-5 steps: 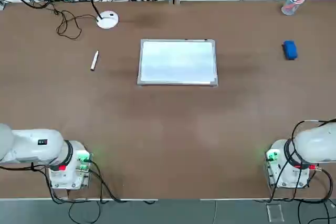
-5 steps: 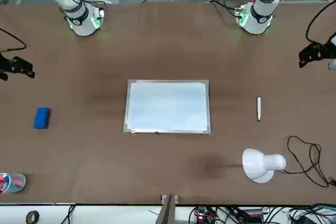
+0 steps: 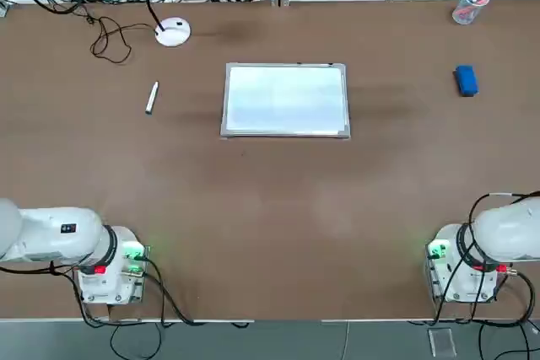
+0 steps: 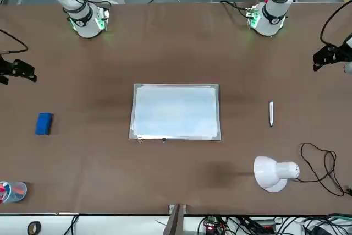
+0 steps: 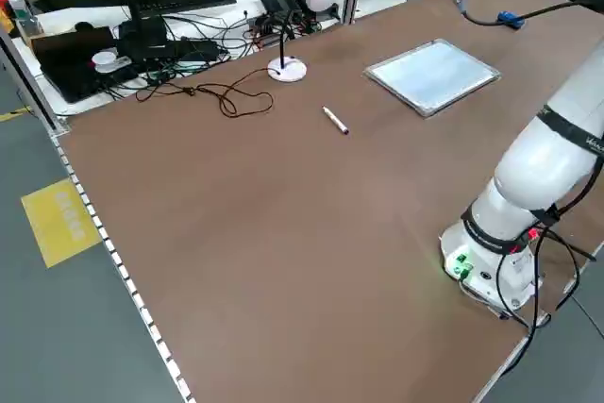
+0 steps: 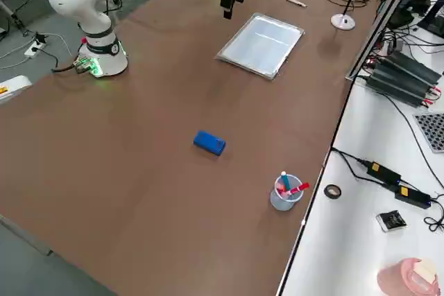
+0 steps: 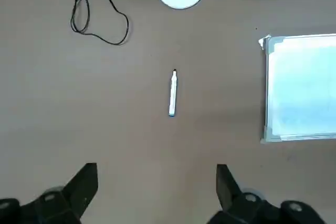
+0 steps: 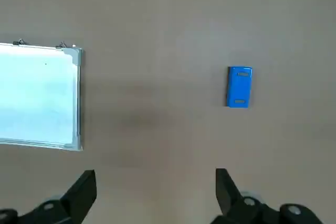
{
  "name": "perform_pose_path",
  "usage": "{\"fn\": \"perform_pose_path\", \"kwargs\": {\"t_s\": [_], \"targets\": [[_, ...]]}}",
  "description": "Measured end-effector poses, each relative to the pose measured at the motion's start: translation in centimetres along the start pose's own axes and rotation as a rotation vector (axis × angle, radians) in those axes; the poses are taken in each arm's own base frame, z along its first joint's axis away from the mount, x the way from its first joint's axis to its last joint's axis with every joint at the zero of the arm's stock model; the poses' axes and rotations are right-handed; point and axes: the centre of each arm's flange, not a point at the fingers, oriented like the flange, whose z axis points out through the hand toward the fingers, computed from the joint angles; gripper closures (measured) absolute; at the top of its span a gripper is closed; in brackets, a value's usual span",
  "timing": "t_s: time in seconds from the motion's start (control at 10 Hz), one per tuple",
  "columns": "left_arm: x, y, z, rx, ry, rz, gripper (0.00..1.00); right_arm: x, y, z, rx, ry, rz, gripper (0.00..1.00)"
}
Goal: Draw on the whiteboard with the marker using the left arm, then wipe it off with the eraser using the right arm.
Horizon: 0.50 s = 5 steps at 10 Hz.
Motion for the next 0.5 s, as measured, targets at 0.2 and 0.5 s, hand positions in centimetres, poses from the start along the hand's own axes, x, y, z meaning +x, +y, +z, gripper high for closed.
{"fn": "perform_pose_path", "kwargs": {"t_s": [0.2, 0.5], "targets": [[0.1, 0.1, 0.2, -0.001, 0.000, 0.001, 0.00, 0.0, -0.1, 0.0, 0.001, 0.000, -0.001, 0.00], [1.1, 0.0, 1.9, -0.004, 0.011, 0.000, 0.00, 0.0, -0.1, 0.0, 0.001, 0.000, -0.002, 0.00]]}}
